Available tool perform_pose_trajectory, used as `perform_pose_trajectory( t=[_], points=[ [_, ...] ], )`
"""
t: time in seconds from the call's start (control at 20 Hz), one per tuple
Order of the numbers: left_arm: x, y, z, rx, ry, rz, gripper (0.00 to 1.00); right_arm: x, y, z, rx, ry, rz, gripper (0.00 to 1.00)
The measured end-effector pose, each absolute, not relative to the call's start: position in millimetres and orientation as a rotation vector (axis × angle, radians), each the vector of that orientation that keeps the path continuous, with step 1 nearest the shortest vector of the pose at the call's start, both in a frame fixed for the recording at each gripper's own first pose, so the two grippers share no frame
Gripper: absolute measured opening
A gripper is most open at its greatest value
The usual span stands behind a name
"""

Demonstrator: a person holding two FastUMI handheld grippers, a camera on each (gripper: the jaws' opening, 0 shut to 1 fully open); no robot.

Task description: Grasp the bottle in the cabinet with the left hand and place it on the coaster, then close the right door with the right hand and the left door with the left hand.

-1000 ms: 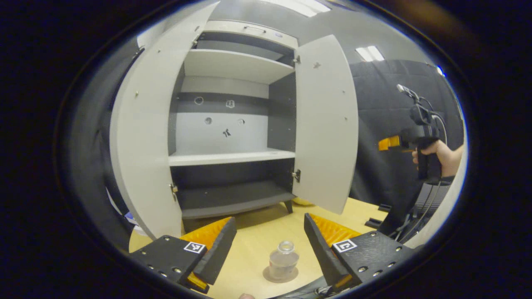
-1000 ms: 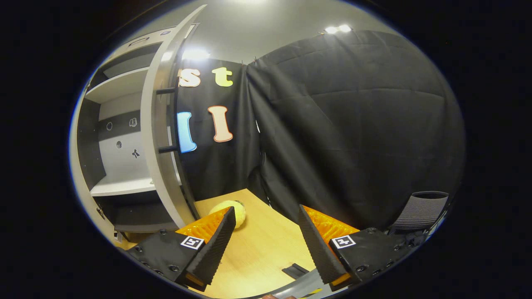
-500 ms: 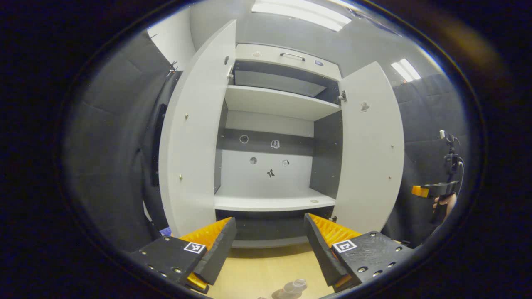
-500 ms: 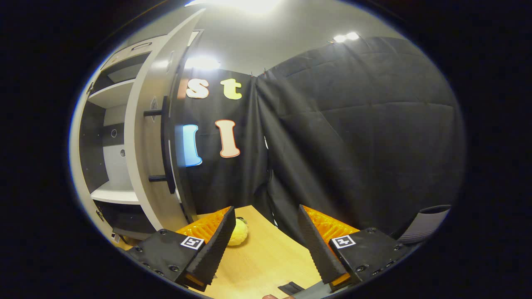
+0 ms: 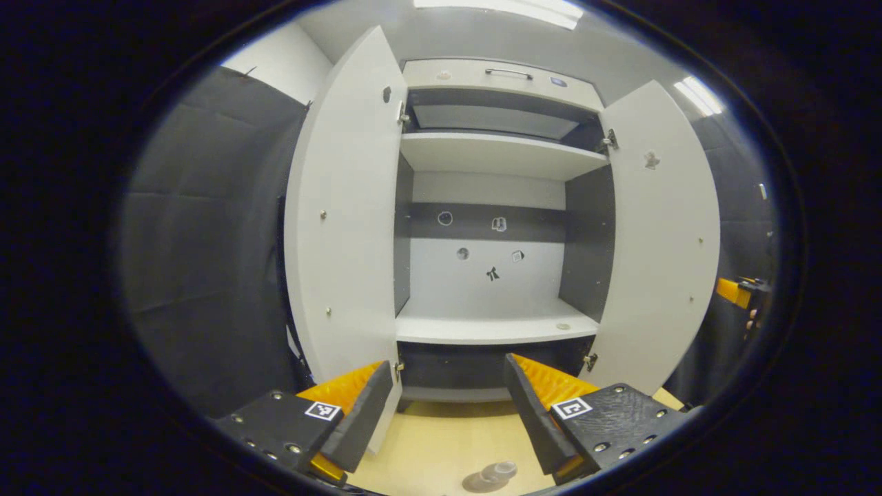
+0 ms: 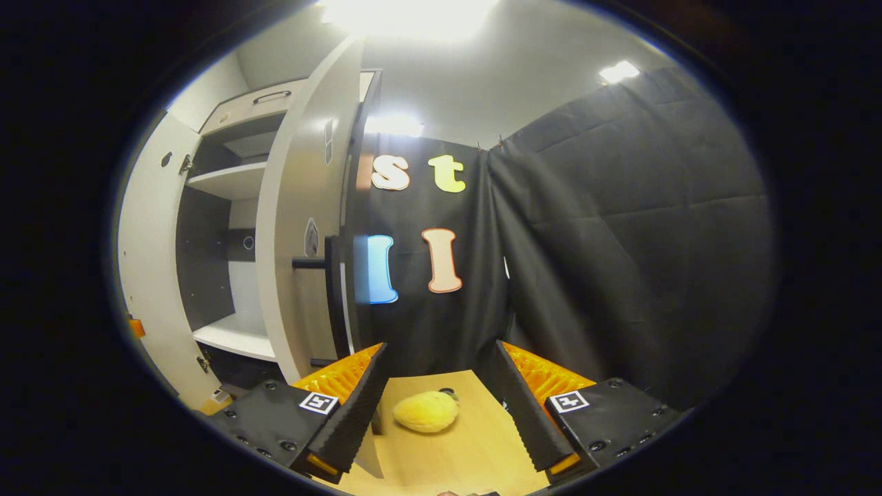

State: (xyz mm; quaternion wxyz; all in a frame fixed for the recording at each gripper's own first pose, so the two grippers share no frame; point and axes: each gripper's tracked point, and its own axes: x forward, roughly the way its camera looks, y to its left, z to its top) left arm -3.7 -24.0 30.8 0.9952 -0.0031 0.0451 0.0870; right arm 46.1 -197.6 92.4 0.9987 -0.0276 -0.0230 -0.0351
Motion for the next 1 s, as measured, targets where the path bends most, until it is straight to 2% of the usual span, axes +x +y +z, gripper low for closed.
perform_pose_trajectory(
  t=[0.1, 0.15, 0.2, 0.25, 0.35, 0.4, 0.45, 0.5, 0.55, 0.6, 0.65, 0.8, 0.85, 0.9, 1.0],
  points=[
    [-5.0, -30.6, 31.4, -0.011, 0.088, 0.179, 0.95, 54.8, -195.3, 95.1, -0.025, -0.014, -0.031, 0.92],
    [-5.9, -34.1, 30.6, -0.009, 0.086, 0.179, 0.95, 58.9, -197.5, 93.3, -0.021, 0.008, -0.024, 0.95],
    [-7.5, -37.4, 29.7, 0.004, 0.083, 0.180, 0.95, 62.4, -202.5, 94.7, -0.023, 0.020, -0.023, 0.92],
    [-9.0, -41.0, 27.5, 0.021, 0.084, 0.181, 0.95, 66.5, -204.4, 98.0, -0.024, 0.023, -0.016, 0.95],
    [-12.1, -51.8, 22.5, 0.042, 0.091, 0.173, 0.95, 77.1, -202.3, 105.0, -0.016, 0.024, 0.013, 0.92],
    [-13.6, -57.8, 20.5, 0.048, 0.092, 0.169, 0.95, 83.2, -198.7, 106.8, -0.007, 0.034, 0.034, 0.95],
    [-14.4, -63.3, 19.3, 0.053, 0.093, 0.165, 0.95, 87.5, -194.5, 109.4, 0.003, 0.034, 0.058, 0.92],
    [-14.8, -69.1, 18.8, 0.057, 0.093, 0.164, 0.95, 92.4, -191.4, 112.9, 0.014, 0.032, 0.082, 0.95],
    [-14.7, -73.5, 17.7, 0.056, 0.092, 0.166, 0.95, 95.3, -187.3, 113.7, 0.021, 0.036, 0.106, 0.92],
    [-15.1, -77.9, 17.1, 0.047, 0.091, 0.171, 1.00, 97.3, -183.6, 113.5, 0.027, 0.040, 0.126, 0.92],
    [-14.0, -83.8, 16.4, 0.029, 0.087, 0.167, 0.95, 97.9, -179.1, 113.4, 0.033, 0.044, 0.145, 0.95],
    [-13.9, -103.5, 14.3, 0.001, 0.084, 0.155, 0.95, 97.9, -178.4, 114.6, 0.019, 0.031, 0.148, 0.95],
    [-13.1, -107.4, 14.2, 0.010, 0.088, 0.157, 1.00, 97.5, -176.3, 114.9, 0.015, 0.029, 0.151, 0.95],
    [-13.1, -110.8, 13.0, 0.021, 0.090, 0.159, 0.95, 96.0, -172.8, 115.1, 0.005, 0.027, 0.153, 0.95],
    [-14.5, -113.0, 14.0, 0.039, 0.092, 0.167, 0.95, 96.5, -167.2, 119.1, -0.036, 0.012, 0.158, 0.95]
  ],
)
